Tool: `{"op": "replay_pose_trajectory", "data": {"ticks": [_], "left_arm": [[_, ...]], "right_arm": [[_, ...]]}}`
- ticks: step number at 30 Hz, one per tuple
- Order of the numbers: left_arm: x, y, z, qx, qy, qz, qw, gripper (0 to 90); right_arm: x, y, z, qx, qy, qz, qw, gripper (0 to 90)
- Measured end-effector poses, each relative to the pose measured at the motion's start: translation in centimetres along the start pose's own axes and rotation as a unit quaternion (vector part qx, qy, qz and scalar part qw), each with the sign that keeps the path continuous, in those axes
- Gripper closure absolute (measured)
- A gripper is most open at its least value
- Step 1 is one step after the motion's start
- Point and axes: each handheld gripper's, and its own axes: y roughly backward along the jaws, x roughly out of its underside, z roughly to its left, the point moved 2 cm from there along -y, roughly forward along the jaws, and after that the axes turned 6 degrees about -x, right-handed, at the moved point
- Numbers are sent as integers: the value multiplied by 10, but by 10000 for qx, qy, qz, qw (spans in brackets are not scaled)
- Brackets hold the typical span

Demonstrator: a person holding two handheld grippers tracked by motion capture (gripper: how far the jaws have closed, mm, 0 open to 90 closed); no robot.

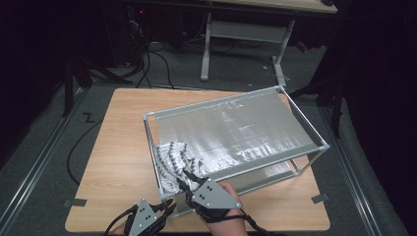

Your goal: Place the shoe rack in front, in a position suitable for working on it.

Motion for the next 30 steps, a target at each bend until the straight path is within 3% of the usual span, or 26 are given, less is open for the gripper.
{"op": "replay_pose_trajectory", "data": {"ticks": [5,14,15,18,20,21,22,23,25,26,28,29,30], "left_arm": [[0,2,0,1,-29,18,10000,793],[0,1,2,81,-38,11,10000,793],[0,1,2,72,-44,23,10000,793],[1,2,4,60,-7,20,10000,793],[1,2,5,47,-7,25,10000,794],[1,4,6,16,-10,34,10000,793],[1,4,6,16,-10,34,10000,793],[2,5,9,-1,-30,55,10000,793],[2,5,10,-9,-31,60,10000,793],[3,5,9,86,72,103,9999,793],[3,6,14,-59,51,55,10000,793],[3,6,14,-59,51,55,10000,794],[4,7,16,-86,47,63,9999,793]], "right_arm": [[0,1,1,69,162,26,9998,731],[15,23,-35,576,-15,80,9983,731],[19,29,-45,770,-48,127,9969,731],[25,39,-63,1018,-167,195,9945,731],[28,42,-69,1092,-203,209,9936,731],[32,50,-82,1236,-318,241,9915,731],[32,50,-82,1236,-318,241,9915,731],[37,57,-94,1412,-362,273,9889,731],[42,64,-106,1575,-396,296,9863,731],[42,64,-106,1575,-396,296,9863,731],[48,77,-121,1803,-521,336,9817,731],[48,77,-121,1803,-521,336,9817,731],[52,86,-132,2002,-565,362,9775,732]]}}
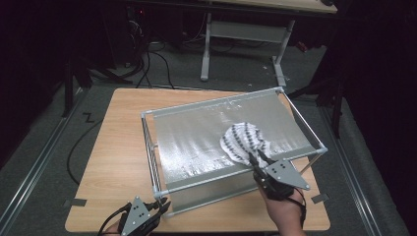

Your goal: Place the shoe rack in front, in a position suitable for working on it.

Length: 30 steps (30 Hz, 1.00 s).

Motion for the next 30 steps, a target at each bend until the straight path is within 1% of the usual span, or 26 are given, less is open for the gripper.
{"op": "replay_pose_trajectory", "data": {"ticks": [2,3,4,5,6,9,10,11,12,13,14,15,16,17,18,19,21,22,24,25,26,27,28,29,30], "left_arm": [[0,0,2,-35,-12,22,10000,793],[0,0,2,-35,-12,22,10000,792],[0,0,3,-43,-25,33,10000,792],[0,-1,4,-34,-1,21,10000,792],[0,-1,4,-34,-1,21,10000,793],[1,-1,5,-19,88,-14,10000,795],[0,-1,4,-34,65,-3,10000,795],[0,-1,4,-39,37,5,10000,794],[0,-1,4,-39,37,5,10000,794],[0,-1,4,-44,13,9,10000,794],[0,-1,5,-31,21,6,10000,793],[0,-1,5,-31,21,6,10000,794],[0,-1,5,-21,59,1,10000,794],[1,-1,4,-46,126,-13,9999,796],[1,-1,4,-46,126,-13,9999,796],[0,-1,4,-60,119,-8,9999,796],[0,-1,4,-67,91,-2,9999,795],[0,-2,4,-55,94,-7,9999,796],[1,-2,4,-41,145,-21,9999,797],[1,-1,4,-41,167,-34,9998,798],[1,-1,4,-41,167,-34,9998,798],[1,-1,4,-41,175,-40,9998,798],[1,-1,3,-45,159,-42,9999,798],[1,-1,3,-48,117,-32,9999,797],[1,-1,3,-44,100,-35,9999,796]], "right_arm": [[4,4,-14,205,-33,32,9998,732],[4,4,-14,205,-33,32,9998,732],[6,9,-28,411,-101,60,9991,732],[8,12,-35,519,-134,74,9985,733],[8,12,-35,519,-134,74,9985,733],[15,20,-55,719,-357,81,9967,733],[17,25,-67,864,-463,80,9951,735],[18,27,-73,943,-492,84,9943,735],[18,27,-73,943,-492,84,9943,735],[19,29,-78,1009,-533,76,9934,736],[20,31,-89,1142,-616,60,9915,736],[20,31,-89,1142,-616,60,9915,736],[22,32,-93,1171,-671,56,9908,736],[26,31,-99,1131,-817,58,9902,737],[26,31,-99,1131,-817,58,9902,737],[28,29,-99,1063,-876,-10,9905,739],[27,28,-98,1043,-837,18,9910,739],[24,26,-92,937,-771,43,9926,740],[22,23,-85,832,-707,55,9940,740],[22,22,-81,780,-706,44,9944,740],[22,22,-81,780,-706,44,9944,740],[20,19,-74,660,-713,39,9953,740],[20,19,-74,660,-713,39,9953,740],[17,16,-65,537,-622,52,9966,740],[15,14,-60,489,-543,57,9973,740]]}}
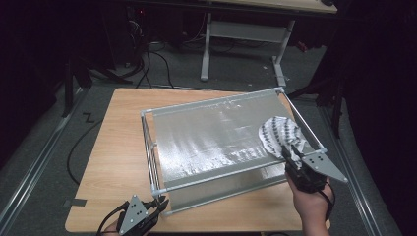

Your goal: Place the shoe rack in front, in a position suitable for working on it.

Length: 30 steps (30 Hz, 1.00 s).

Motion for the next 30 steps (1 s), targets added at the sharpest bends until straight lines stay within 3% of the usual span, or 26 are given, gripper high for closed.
{"op": "replay_pose_trajectory", "data": {"ticks": [7,9,10,11,13,14,17,18,19,26,29,30], "left_arm": [[1,0,-1,-25,87,-39,10000,798],[0,-1,-1,-25,48,-17,10000,797],[0,-1,-1,-25,48,-17,10000,797],[0,-1,0,1,54,-12,10000,797],[0,-1,-1,-1,96,-27,10000,799],[0,-1,-1,-1,96,-27,10000,799],[0,-1,-1,-22,63,-25,10000,798],[0,-1,-1,-22,63,-25,10000,797],[0,0,-1,-23,47,-20,10000,797],[0,0,-2,-26,41,-21,10000,797],[1,0,-2,-55,55,-31,10000,797],[1,0,-3,-49,50,-9,10000,797]], "right_arm": [[-6,-7,35,-337,195,13,9992,740],[-9,-11,55,-514,367,8,9980,740],[-9,-11,55,-514,367,8,9980,740],[-11,-13,67,-628,466,0,9969,740],[-12,-14,79,-750,507,-23,9959,742],[-12,-14,79,-750,507,-23,9959,742],[-16,-17,104,-1062,596,-43,9925,743],[-16,-17,104,-1062,596,-43,9925,743],[-18,-20,118,-1201,683,-56,9904,743],[-25,-23,165,-1699,1013,-145,9801,746],[-27,-23,176,-1801,1062,-155,9778,747],[-27,-23,187,-1934,987,-215,9759,750]]}}
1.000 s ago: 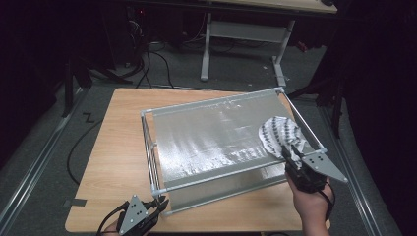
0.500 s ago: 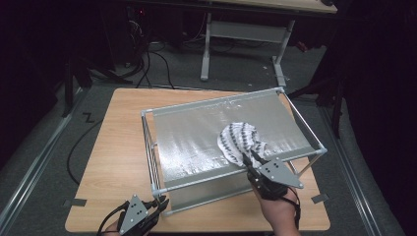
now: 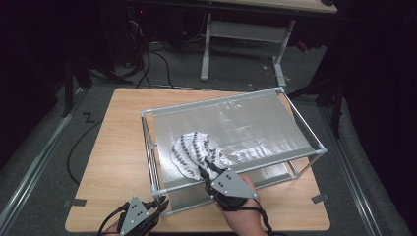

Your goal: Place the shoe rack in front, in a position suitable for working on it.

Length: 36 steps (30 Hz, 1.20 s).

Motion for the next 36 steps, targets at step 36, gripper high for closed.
{"op": "replay_pose_trajectory", "data": {"ticks": [36], "left_arm": [[-1,-7,14,-35,148,-9,9999,801]], "right_arm": [[6,68,-12,434,319,-214,9983,759]]}}
